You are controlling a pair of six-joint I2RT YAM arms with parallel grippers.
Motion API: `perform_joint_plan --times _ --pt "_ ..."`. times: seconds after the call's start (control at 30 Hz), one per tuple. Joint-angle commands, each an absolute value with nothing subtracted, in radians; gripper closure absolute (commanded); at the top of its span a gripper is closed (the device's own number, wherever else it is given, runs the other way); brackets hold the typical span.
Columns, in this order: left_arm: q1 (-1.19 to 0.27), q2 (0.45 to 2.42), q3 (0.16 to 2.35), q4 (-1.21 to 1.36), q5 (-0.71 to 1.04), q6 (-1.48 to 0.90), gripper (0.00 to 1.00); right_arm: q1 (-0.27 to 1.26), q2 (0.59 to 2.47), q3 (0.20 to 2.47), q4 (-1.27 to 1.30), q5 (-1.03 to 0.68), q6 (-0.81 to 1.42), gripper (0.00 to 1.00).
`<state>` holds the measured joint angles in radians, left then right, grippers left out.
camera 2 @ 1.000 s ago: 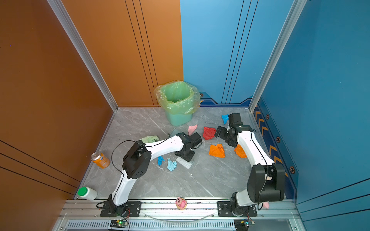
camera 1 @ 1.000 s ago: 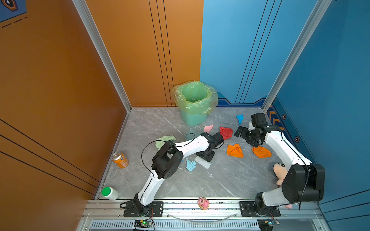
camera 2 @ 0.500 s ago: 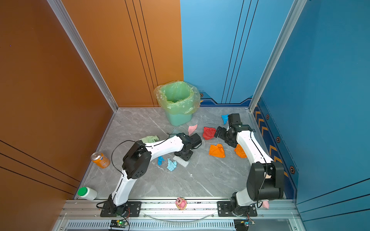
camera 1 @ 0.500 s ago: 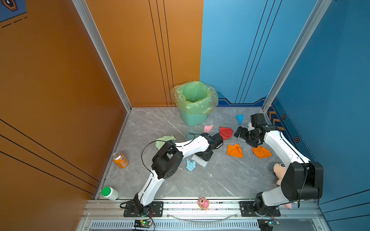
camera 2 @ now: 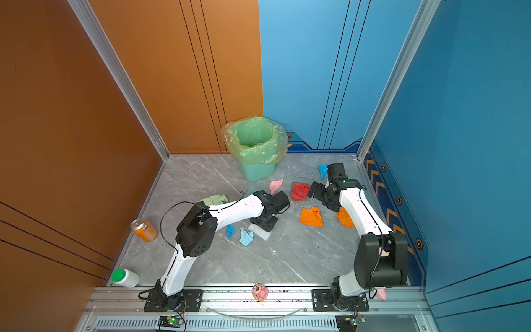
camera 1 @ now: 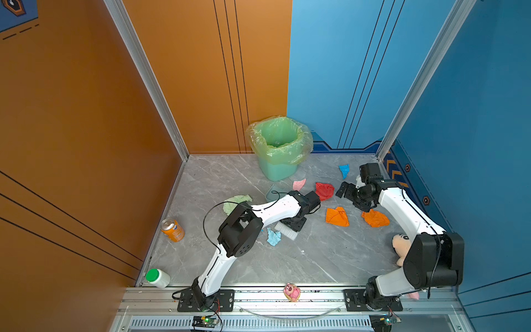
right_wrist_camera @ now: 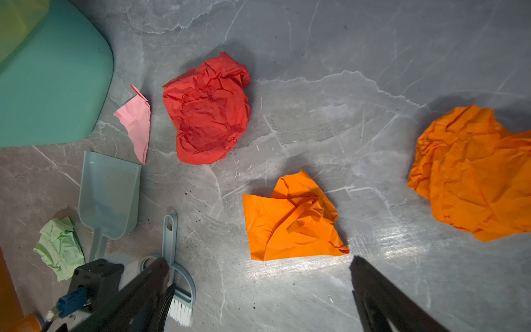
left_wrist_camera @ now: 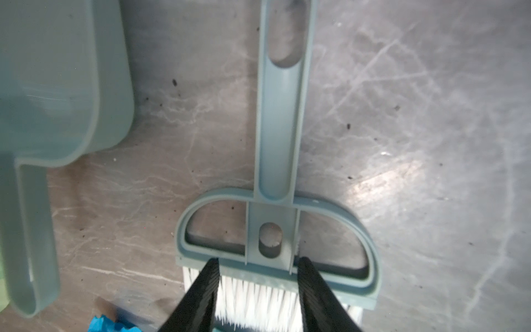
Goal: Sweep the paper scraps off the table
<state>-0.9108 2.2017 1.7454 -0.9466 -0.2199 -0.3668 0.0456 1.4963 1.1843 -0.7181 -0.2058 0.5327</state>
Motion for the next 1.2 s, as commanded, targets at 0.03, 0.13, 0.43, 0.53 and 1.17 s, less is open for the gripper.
perform_joint_plan --times 0.03,0.13,0.43,0.53,1.17 --pt "-0.912 2.245 1.75 -0.936 -0.127 -0.374 0.53 0.043 1.507 1.187 -0.733 -0.204 0.538 0.0" --pt "-0.909 2.256 1.751 -0.932 -0.11 -0.375 0.55 0.043 1.505 1.188 -0.735 -0.204 0.538 0.0" --pt "-0.899 2.258 1.737 -0.923 -0.109 -0.387 0.56 0.043 1.511 1.189 -0.733 -0.203 0.538 0.0" --pt "-0.895 2.257 1.735 -0.924 -0.11 -0.39 0.56 0.043 1.514 1.189 -0.734 -0.204 0.537 0.0" --pt "-0.893 2.204 1.727 -0.938 -0.179 -0.376 0.49 0.046 1.529 1.194 -0.733 -0.209 0.535 0.0"
